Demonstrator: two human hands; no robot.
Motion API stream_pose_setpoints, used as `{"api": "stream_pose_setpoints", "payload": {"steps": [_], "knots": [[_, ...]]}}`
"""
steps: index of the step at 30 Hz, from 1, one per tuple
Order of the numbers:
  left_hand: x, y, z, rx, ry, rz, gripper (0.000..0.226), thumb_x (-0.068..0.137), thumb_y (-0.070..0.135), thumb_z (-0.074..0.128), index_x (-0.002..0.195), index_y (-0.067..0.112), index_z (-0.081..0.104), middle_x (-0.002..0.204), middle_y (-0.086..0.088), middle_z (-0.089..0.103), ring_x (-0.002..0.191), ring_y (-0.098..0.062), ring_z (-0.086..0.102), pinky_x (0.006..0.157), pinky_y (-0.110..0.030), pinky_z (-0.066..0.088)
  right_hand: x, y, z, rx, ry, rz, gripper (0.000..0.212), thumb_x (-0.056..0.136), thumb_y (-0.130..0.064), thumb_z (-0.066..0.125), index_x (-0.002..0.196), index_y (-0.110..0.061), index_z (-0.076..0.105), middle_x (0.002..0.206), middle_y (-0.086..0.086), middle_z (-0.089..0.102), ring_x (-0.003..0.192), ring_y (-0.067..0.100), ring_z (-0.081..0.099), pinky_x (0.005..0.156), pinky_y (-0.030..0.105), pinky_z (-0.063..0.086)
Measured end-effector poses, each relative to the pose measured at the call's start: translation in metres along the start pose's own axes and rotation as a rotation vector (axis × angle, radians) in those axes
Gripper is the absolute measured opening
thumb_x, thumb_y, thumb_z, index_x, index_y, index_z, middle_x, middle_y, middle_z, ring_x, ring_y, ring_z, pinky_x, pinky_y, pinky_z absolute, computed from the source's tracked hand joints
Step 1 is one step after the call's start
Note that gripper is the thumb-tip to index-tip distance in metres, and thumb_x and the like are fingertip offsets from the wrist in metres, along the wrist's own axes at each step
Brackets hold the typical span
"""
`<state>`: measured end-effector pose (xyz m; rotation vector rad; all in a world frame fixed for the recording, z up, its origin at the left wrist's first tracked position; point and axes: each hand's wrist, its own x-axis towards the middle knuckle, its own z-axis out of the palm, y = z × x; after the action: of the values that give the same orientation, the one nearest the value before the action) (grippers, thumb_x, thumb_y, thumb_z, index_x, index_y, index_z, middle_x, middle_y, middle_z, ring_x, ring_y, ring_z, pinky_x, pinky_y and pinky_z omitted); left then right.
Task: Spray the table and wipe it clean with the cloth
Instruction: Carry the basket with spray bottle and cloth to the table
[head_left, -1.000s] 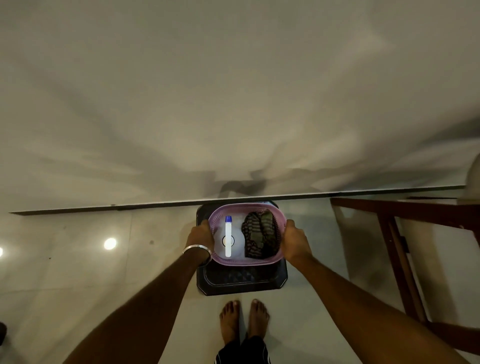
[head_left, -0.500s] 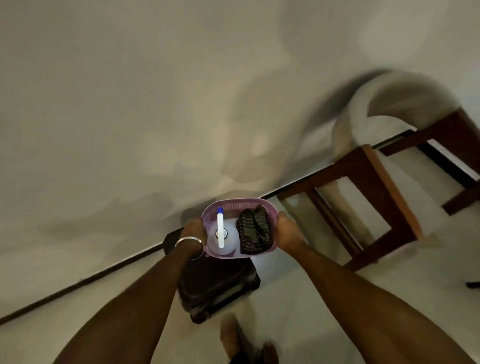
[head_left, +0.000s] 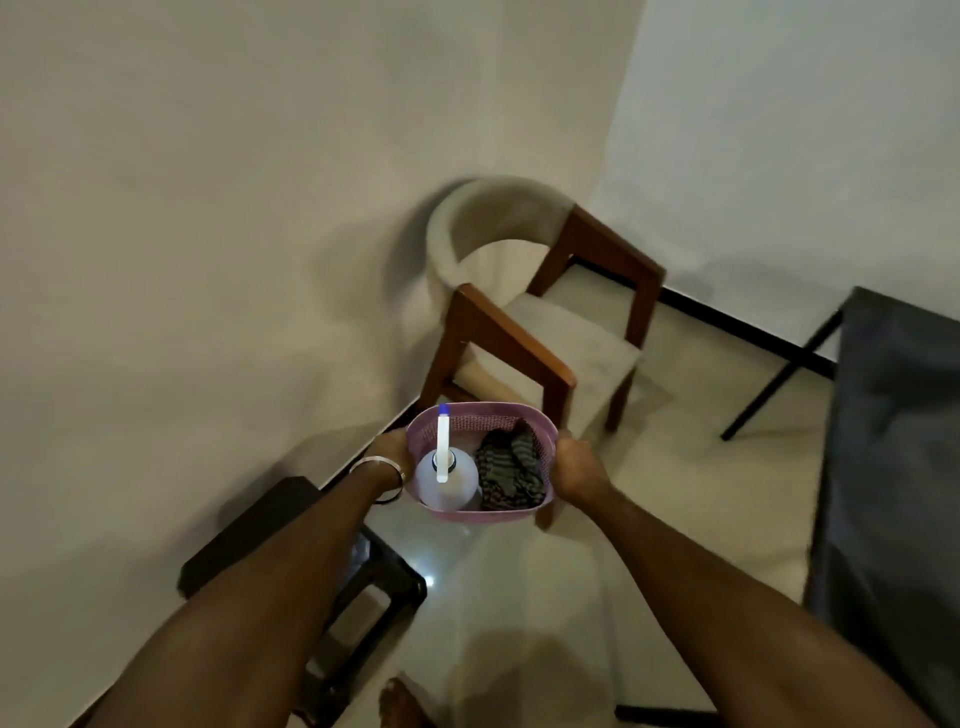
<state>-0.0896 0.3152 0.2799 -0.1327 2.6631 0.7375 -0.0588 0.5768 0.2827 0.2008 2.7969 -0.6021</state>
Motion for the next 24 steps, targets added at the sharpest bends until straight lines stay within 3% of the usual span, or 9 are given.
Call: {"api": "stream_pose_setpoints", "payload": {"steps": [4, 9, 16, 19, 21, 24], "knots": [[-0.023, 0.077, 0.034, 0.059, -0.056, 0.128, 0.033, 0.091, 0.011, 0.055, 0.122, 0.0, 0.06, 0.127, -0.02, 0.06, 0.115, -0.035, 0.057, 0.095, -0.037, 0.044, -0.056, 0.071, -0.042, -0.003, 0.07, 0.047, 0.026, 0.094, -0.01, 0.056, 0.116, 0.001, 0.063, 0.115, 0.021, 0.069, 0.106, 0.039, 0.065, 0.084, 0.04, 0.052], [-0.054, 0.166, 0.076, 0.056, -0.168, 0.205, 0.033, 0.093, 0.009, 0.056, 0.123, -0.004, 0.057, 0.123, -0.023, 0.061, 0.112, -0.036, 0.06, 0.09, -0.038, 0.05, -0.129, 0.147, -0.08, 0.042, 0.189, 0.217, 0.035, 0.096, -0.011, 0.055, 0.126, 0.005, 0.046, 0.121, 0.026, 0.063, 0.109, 0.043, 0.062, 0.086, 0.045, 0.051], [-0.114, 0.262, 0.129, 0.257, -0.272, 0.55, 0.029, 0.088, 0.007, 0.059, 0.116, 0.003, 0.063, 0.118, -0.018, 0.066, 0.109, -0.03, 0.061, 0.08, -0.028, 0.042, -0.234, 0.227, -0.102, 0.121, 0.315, 0.467, 0.032, 0.096, -0.011, 0.056, 0.123, 0.004, 0.047, 0.12, 0.026, 0.064, 0.108, 0.042, 0.063, 0.085, 0.043, 0.051], [-0.137, 0.289, 0.154, 0.253, -0.358, 0.596, 0.029, 0.087, 0.006, 0.058, 0.115, -0.001, 0.062, 0.114, -0.02, 0.066, 0.105, -0.034, 0.063, 0.084, -0.031, 0.051, -0.277, 0.249, -0.1, 0.152, 0.354, 0.564, 0.032, 0.095, -0.013, 0.059, 0.122, 0.0, 0.048, 0.118, 0.023, 0.065, 0.105, 0.041, 0.065, 0.079, 0.043, 0.051], [-0.157, 0.306, 0.171, 0.258, -0.444, 0.6, 0.032, 0.088, 0.003, 0.059, 0.118, -0.004, 0.059, 0.116, -0.023, 0.064, 0.105, -0.036, 0.064, 0.089, -0.04, 0.054, -0.307, 0.268, -0.097, 0.174, 0.37, 0.616, 0.03, 0.095, -0.011, 0.056, 0.121, 0.002, 0.047, 0.118, 0.026, 0.064, 0.104, 0.043, 0.064, 0.075, 0.044, 0.048], [-0.186, 0.33, 0.194, 0.331, -0.466, 0.7, 0.026, 0.085, 0.004, 0.059, 0.109, -0.003, 0.065, 0.104, -0.025, 0.069, 0.095, -0.036, 0.067, 0.083, -0.041, 0.056, -0.345, 0.295, -0.092, 0.201, 0.392, 0.693, 0.03, 0.095, -0.008, 0.052, 0.121, 0.005, 0.046, 0.118, 0.029, 0.062, 0.104, 0.045, 0.063, 0.072, 0.041, 0.044]]}}
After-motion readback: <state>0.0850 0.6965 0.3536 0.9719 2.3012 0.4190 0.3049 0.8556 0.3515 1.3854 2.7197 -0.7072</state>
